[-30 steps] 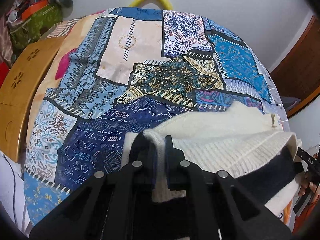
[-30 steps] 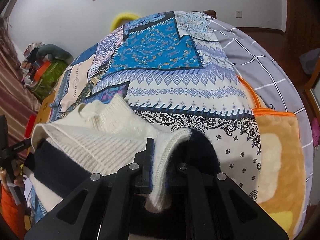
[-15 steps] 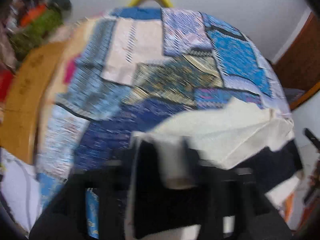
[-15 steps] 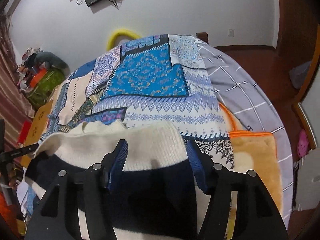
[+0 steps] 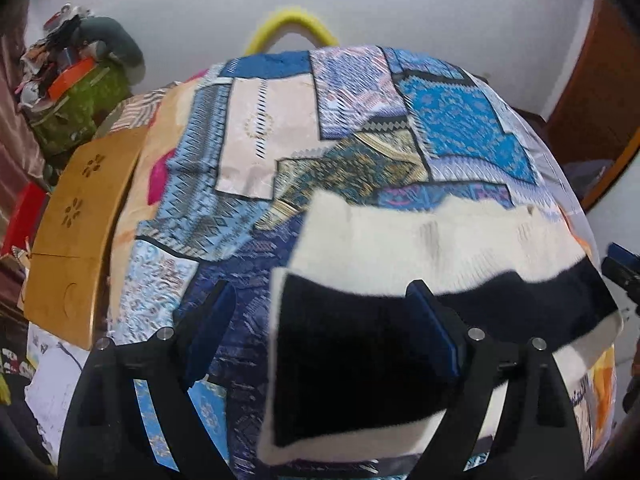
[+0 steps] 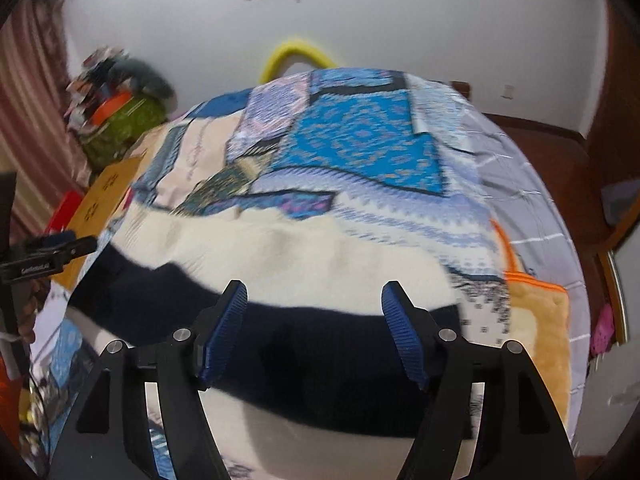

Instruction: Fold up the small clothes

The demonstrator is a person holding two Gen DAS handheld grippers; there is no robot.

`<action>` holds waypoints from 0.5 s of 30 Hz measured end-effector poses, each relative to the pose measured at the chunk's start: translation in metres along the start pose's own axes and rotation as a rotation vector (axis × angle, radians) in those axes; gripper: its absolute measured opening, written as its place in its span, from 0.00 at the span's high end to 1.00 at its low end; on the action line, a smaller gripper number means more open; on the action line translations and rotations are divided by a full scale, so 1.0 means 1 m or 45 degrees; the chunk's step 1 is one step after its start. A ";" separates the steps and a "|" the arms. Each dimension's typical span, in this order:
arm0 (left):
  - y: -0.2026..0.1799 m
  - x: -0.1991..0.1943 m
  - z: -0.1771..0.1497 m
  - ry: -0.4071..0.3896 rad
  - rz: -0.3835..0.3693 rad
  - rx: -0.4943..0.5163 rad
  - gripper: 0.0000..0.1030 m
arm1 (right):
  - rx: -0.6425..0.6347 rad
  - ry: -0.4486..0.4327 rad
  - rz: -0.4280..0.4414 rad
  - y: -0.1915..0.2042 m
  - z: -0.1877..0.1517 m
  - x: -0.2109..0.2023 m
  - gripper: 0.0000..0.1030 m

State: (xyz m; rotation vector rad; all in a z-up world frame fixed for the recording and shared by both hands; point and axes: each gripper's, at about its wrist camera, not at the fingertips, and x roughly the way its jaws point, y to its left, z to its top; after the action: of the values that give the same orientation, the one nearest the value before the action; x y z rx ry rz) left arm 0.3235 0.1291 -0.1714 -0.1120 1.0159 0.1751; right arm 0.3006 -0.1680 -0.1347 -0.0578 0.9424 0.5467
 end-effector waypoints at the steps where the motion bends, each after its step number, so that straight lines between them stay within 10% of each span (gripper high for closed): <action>1: -0.005 0.001 -0.002 0.007 -0.012 0.013 0.16 | -0.020 0.006 0.008 0.007 -0.001 0.004 0.36; 15: -0.047 0.052 -0.021 0.090 -0.019 0.191 0.07 | -0.170 0.119 0.037 0.042 -0.025 0.063 0.33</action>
State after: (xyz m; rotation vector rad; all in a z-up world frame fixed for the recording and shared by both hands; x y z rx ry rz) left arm 0.3423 0.0839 -0.2263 0.0103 1.0945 0.0812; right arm 0.2913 -0.1123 -0.1909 -0.1916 0.9980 0.6375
